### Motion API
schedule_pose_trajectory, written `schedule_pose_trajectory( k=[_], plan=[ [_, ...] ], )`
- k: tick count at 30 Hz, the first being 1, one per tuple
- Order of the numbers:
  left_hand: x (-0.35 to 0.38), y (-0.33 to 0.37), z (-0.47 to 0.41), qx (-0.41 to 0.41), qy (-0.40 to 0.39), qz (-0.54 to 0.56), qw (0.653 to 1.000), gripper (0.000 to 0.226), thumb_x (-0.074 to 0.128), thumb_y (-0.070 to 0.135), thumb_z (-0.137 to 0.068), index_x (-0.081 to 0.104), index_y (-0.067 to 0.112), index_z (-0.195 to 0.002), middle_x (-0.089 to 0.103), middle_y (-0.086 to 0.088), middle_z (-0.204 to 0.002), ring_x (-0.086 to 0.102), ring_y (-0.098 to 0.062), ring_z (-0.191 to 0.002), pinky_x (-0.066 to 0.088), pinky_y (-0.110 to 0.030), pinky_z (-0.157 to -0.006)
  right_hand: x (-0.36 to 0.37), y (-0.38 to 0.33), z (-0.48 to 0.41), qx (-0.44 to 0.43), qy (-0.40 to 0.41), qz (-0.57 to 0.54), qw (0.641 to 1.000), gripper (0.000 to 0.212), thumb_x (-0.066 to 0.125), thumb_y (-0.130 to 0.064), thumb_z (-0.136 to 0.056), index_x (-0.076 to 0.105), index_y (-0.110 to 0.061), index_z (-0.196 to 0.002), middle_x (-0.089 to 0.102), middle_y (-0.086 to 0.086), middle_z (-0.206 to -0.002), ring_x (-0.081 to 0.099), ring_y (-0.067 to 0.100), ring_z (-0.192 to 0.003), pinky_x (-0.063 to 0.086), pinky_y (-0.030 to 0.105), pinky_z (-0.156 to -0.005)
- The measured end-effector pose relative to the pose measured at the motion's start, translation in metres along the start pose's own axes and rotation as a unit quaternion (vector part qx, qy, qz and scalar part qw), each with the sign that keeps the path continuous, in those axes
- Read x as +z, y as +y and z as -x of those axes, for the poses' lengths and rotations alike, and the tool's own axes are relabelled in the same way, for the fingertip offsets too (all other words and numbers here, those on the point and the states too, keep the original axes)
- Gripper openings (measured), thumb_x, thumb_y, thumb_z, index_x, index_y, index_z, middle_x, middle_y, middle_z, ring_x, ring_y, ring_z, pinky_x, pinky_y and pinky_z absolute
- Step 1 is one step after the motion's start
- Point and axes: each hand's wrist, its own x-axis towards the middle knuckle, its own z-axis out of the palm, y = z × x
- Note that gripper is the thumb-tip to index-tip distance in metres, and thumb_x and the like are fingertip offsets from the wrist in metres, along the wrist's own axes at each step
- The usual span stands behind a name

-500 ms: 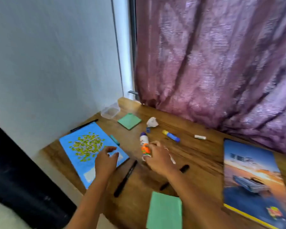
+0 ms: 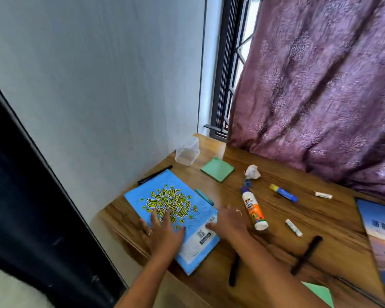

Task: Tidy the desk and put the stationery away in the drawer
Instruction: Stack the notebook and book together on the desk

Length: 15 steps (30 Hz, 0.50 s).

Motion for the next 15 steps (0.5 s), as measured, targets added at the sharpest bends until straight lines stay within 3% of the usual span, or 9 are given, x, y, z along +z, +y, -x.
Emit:
schedule_pose_trajectory(
  k=[2,4,8,10,12,13,15],
  plan=[
    [0.005,-0.003,-0.001,0.018,0.004,0.002,1.000,0.068,0.052,0.057,-0.085,0.028,0.034,-0.144,-0.004,-0.003,-0.158,0.008,-0.042,-0.143,0.020,-0.054,-0.114,0.000,-0.003,-0.006,0.012,-0.007,-0.014,1.000,0.079,0.069,-0.054,-0.076,0.041,-0.014,-0.137,0.042,0.012,-0.139,0.040,0.031,-0.131,0.037,0.039,-0.104],
    [0.006,-0.005,0.001,0.022,0.019,-0.002,1.000,0.062,0.052,0.056,-0.086,0.031,0.035,-0.141,-0.001,-0.002,-0.158,0.003,-0.043,-0.143,0.017,-0.053,-0.115,-0.002,-0.006,-0.009,0.017,-0.038,-0.028,0.999,0.084,0.072,-0.055,-0.073,0.040,-0.015,-0.139,0.043,0.011,-0.142,0.040,0.029,-0.133,0.036,0.038,-0.105],
    [0.000,-0.010,0.005,0.033,0.035,0.023,0.999,0.059,0.051,0.056,-0.086,0.034,0.036,-0.139,0.004,-0.003,-0.158,0.002,-0.039,-0.144,0.012,-0.052,-0.117,-0.008,-0.010,-0.004,0.024,-0.079,-0.133,0.988,0.070,0.077,-0.039,-0.075,0.048,-0.017,-0.134,0.058,0.007,-0.131,0.056,0.022,-0.117,0.047,0.035,-0.097],
    [-0.006,-0.009,0.007,0.017,0.027,0.053,0.998,0.057,0.048,0.056,-0.089,0.033,0.036,-0.140,0.004,-0.003,-0.158,-0.004,-0.037,-0.144,0.007,-0.051,-0.118,-0.016,-0.012,0.004,0.024,-0.082,-0.231,0.969,0.057,0.076,-0.029,-0.078,0.053,-0.015,-0.128,0.064,0.004,-0.121,0.063,0.016,-0.098,0.055,0.028,-0.078],
    [-0.017,-0.003,0.007,-0.005,0.004,0.109,0.994,0.057,0.043,0.057,-0.091,0.031,0.036,-0.142,0.002,-0.001,-0.159,-0.008,-0.035,-0.145,0.003,-0.051,-0.118,-0.036,-0.020,0.021,0.000,-0.093,-0.317,0.944,0.041,0.067,-0.018,-0.087,0.053,-0.011,-0.125,0.064,0.003,-0.109,0.061,0.009,-0.077,0.049,0.015,-0.049],
    [-0.024,0.003,0.006,-0.016,-0.006,0.157,0.987,0.056,0.042,0.058,-0.091,0.031,0.037,-0.143,0.002,-0.001,-0.159,-0.008,-0.034,-0.145,0.003,-0.052,-0.117,-0.047,-0.024,0.029,-0.017,-0.085,-0.351,0.932,0.037,0.064,-0.014,-0.089,0.053,-0.009,-0.124,0.065,0.005,-0.106,0.061,0.009,-0.073,0.047,0.014,-0.045],
    [-0.040,0.016,0.004,-0.016,-0.009,0.264,0.964,0.058,0.043,0.057,-0.091,0.032,0.035,-0.143,0.009,-0.001,-0.159,-0.001,-0.032,-0.145,0.006,-0.051,-0.118,-0.072,-0.034,0.047,-0.057,-0.033,-0.393,0.917,0.027,0.063,-0.011,-0.089,0.060,-0.014,-0.116,0.069,0.007,-0.104,0.068,0.015,-0.079,0.058,0.026,-0.061]
  ],
)
